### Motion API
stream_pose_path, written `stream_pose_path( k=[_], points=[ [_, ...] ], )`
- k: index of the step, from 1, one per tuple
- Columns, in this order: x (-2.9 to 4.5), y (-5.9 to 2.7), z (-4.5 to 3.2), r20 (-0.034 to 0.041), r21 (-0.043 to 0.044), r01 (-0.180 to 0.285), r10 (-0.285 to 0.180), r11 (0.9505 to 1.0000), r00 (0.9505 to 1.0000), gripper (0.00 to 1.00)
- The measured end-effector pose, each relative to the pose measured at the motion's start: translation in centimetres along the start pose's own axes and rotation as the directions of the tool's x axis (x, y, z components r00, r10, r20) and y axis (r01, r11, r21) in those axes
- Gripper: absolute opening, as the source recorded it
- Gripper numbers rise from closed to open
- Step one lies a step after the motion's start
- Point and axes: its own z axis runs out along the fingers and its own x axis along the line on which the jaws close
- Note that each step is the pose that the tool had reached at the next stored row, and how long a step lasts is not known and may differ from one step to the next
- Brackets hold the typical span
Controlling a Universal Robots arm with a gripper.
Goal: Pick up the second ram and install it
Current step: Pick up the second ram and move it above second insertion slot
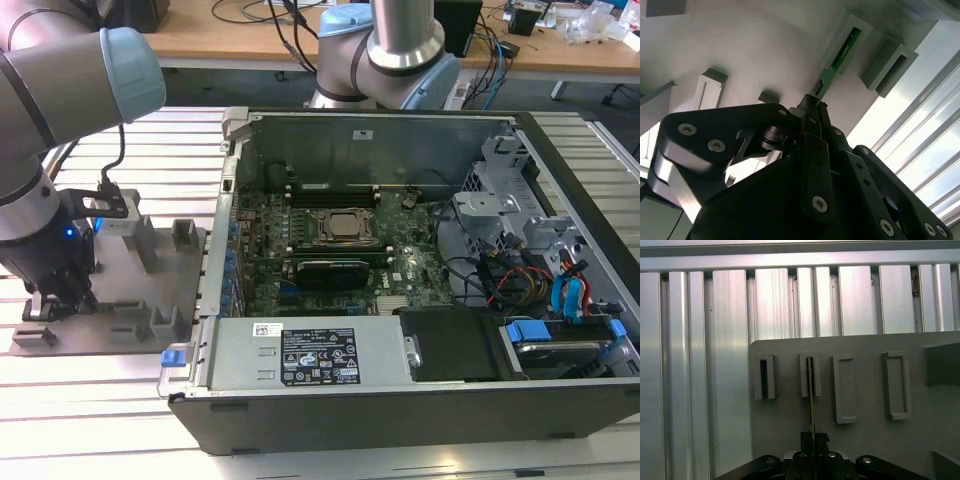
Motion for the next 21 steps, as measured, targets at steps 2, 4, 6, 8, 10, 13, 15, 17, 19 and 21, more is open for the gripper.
stream_pose_path(
  k=[2,4,6,8,10,13,15,17,19,21],
  points=[
    [0.0,0.0,0.0,0.0001,0.0,0.0,0.0,1.0,1.0,0.13],
    [0.0,0.0,0.0,0.0001,0.0,0.0,0.0,1.0,1.0,0.13],
    [0.0,0.0,0.0,0.0001,0.0,0.0,0.0,1.0,1.0,0.13],
    [0.01,0.0,0.0,-0.0005,0.0,0.0,0.0,1.0,1.0,0.13],
    [0.0,0.0,-0.06,-0.0005,0.0001,0.0,0.0,1.0,1.0,0.13],
    [-0.02,0.05,-1.12,-0.0005,0.0,0.0,0.0,1.0,1.0,0.13],
    [-0.06,0.11,-2.56,-0.0005,0.0001,0.0,0.0,1.0,1.0,0.13],
    [-0.08,0.14,-3.43,-0.0007,0.0,0.0,0.0,1.0,1.0,0.13],
    [-0.11,0.19,-4.49,-0.0005,0.0001,0.0,0.0,1.0,1.0,0.13],
    [-0.13,0.23,-5.46,-0.0006,0.0,0.0,0.0,1.0,1.0,0.13]
  ],
)
